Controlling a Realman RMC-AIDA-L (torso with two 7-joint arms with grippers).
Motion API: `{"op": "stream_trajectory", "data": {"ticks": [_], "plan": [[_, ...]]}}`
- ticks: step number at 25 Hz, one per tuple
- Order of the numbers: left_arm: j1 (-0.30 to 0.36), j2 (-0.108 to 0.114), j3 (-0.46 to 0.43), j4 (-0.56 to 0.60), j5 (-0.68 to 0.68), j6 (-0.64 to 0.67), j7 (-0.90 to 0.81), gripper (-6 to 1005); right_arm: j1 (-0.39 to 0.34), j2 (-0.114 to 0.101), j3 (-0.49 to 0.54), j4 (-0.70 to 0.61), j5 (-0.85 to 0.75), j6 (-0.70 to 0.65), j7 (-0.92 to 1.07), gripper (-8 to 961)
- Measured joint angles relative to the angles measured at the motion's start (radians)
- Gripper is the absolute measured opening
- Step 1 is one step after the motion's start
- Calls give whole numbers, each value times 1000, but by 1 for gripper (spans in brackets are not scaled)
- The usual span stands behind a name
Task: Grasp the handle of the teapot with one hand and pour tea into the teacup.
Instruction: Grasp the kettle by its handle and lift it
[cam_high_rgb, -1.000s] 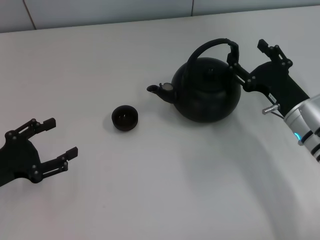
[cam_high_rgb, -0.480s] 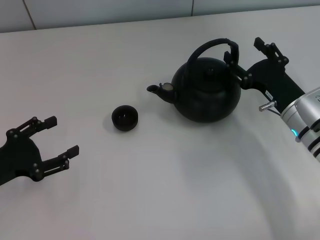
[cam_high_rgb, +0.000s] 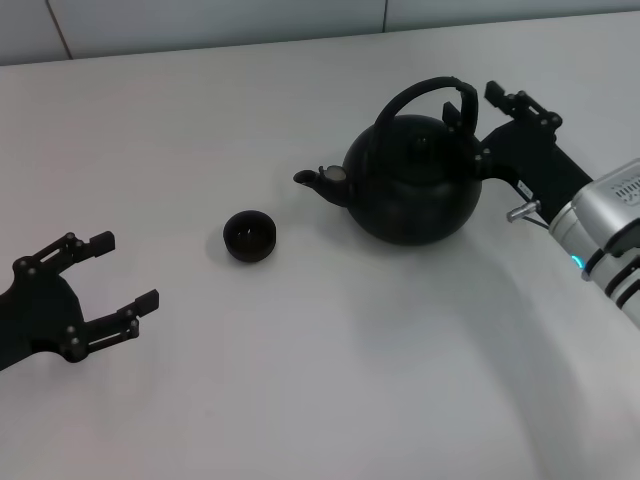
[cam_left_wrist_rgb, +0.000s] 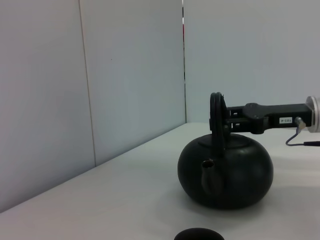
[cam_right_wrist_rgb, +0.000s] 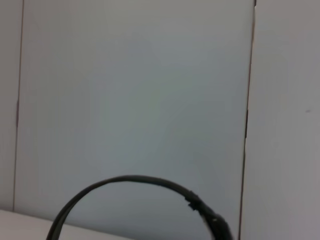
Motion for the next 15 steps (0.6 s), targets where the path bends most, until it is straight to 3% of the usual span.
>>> {"op": "stream_trajectory", "data": {"ticks": [12,15], "plan": [[4,0,-1,0,-1,3,-2,860,-1,2,9,5,1,2,1,216],[4,0,-1,0,-2,3,-4,860,-3,3,10,6,4,-1,1,175]]}}
